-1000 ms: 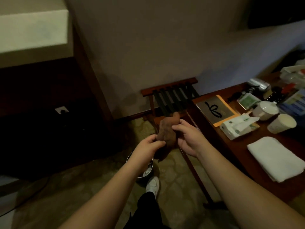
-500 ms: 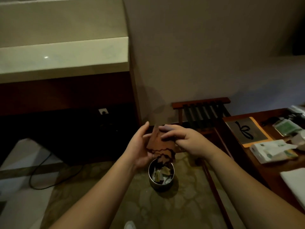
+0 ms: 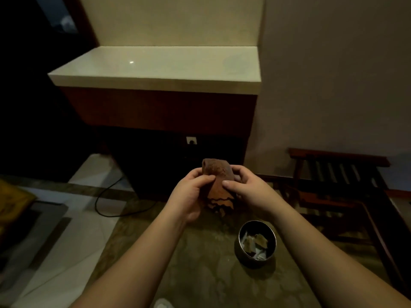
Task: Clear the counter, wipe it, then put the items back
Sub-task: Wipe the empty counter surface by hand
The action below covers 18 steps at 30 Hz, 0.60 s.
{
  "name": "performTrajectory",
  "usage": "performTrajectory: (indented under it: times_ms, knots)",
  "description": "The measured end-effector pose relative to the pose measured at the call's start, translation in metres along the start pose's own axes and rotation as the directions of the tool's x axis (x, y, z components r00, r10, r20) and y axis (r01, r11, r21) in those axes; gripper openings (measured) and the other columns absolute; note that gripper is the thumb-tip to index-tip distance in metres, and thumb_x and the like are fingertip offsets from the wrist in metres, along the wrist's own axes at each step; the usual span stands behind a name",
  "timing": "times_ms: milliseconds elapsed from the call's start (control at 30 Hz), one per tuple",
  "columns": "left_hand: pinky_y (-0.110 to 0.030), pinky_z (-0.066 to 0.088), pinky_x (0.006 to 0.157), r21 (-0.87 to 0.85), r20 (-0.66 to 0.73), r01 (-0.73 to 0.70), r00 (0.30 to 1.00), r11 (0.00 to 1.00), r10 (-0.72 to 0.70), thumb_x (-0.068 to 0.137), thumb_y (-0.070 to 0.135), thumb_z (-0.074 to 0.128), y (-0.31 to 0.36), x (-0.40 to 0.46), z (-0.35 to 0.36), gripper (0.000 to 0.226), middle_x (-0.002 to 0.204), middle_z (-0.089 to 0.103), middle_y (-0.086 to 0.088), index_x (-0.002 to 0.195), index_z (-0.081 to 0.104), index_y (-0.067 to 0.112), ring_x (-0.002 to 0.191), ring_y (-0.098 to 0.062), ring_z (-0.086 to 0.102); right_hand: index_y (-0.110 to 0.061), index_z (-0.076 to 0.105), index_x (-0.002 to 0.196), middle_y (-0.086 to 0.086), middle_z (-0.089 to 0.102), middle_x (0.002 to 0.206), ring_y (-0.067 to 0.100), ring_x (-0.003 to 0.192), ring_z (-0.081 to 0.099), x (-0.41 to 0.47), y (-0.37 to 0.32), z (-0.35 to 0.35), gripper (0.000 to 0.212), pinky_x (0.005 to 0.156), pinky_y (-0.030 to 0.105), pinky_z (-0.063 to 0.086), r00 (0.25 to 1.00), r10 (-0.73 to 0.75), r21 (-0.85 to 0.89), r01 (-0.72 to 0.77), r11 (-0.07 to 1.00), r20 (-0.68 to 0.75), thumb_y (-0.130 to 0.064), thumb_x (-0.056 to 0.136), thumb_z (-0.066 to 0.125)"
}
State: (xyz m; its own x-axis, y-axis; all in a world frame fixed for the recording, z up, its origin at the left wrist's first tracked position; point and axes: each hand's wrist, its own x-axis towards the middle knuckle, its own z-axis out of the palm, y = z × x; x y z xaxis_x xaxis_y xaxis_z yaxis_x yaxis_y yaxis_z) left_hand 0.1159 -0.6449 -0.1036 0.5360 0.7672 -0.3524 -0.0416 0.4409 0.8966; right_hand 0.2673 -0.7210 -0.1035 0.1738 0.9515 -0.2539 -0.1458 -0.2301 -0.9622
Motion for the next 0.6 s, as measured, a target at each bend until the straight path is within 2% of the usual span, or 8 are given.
performTrajectory:
  times_ms: [100,233,333,433,500,600]
  knots:
    - [-0.044,0.055,0.076,0.062,-0.021,-0.052,0.998,0.997,0.053,0.093,0.019,0.061,0.018,0.004,-0.04,0.017,0.098,0.071,-0.012,0.109,0.063,0.014,0.091,-0.029,0.069,-0.024,0.047,0.128,0.002,0.064,0.116,0.015,0.097,0.068,0.027,-0.01,0.038,0.044,0.075,0.025,0.056,0.997,-0.055,-0.09,0.051,0.995,-0.048,-0.014,0.09,0.064]
    - [-0.049,0.055,0.088,0.119,-0.039,-0.092,0.994,0.989,0.098,0.094,0.033,0.059,0.05,0.014,-0.093,0.025,0.11,0.069,-0.013,0.111,0.063,0.015,0.102,-0.03,0.067,-0.032,0.046,0.128,-0.009,0.057,0.117,0.009,0.1,0.062,0.064,-0.029,0.089,0.044,0.076,0.023,0.057,0.985,-0.155,-0.326,0.121,0.937,-0.078,-0.023,0.09,0.065]
    - [-0.045,0.059,0.082,0.153,-0.059,-0.134,0.988,0.979,0.144,0.095,0.03,0.059,0.077,0.026,-0.133,0.022,0.112,0.068,-0.011,0.112,0.062,0.016,0.1,-0.026,0.068,-0.032,0.044,0.131,-0.017,0.048,0.115,0.002,0.102,0.053,0.095,-0.045,0.132,0.047,0.078,0.018,0.052,0.944,-0.302,-0.481,0.205,0.853,-0.134,-0.023,0.09,0.064]
    - [-0.04,0.06,0.077,0.189,-0.068,-0.182,0.978,0.965,0.198,0.095,0.027,0.06,0.105,0.036,-0.171,0.016,0.105,0.07,-0.008,0.107,0.064,0.017,0.093,-0.021,0.071,-0.03,0.051,0.127,-0.017,0.051,0.116,-0.003,0.103,0.05,0.126,-0.057,0.178,0.035,0.09,0.02,0.048,0.907,-0.403,-0.598,0.258,0.759,-0.12,-0.024,0.093,0.059]
    - [-0.036,0.059,0.076,0.196,-0.069,-0.213,0.971,0.957,0.23,0.096,0.029,0.059,0.122,0.041,-0.197,0.018,0.103,0.072,-0.005,0.107,0.066,0.017,0.094,-0.018,0.071,-0.033,0.054,0.126,-0.025,0.053,0.108,-0.006,0.099,0.052,0.145,-0.064,0.209,0.029,0.086,0.017,0.047,0.923,-0.375,-0.567,0.265,0.78,-0.085,-0.03,0.097,0.052]
    - [-0.034,0.059,0.073,0.126,-0.085,-0.215,0.97,0.968,0.226,0.1,0.035,0.05,0.146,0.05,-0.225,0.025,0.102,0.072,-0.001,0.104,0.069,0.02,0.096,-0.016,0.07,-0.046,0.054,0.114,-0.028,0.057,0.1,-0.008,0.096,0.056,0.166,-0.075,0.24,0.019,0.073,0.011,0.047,0.958,-0.285,-0.402,0.247,0.882,-0.035,-0.038,0.098,0.047]
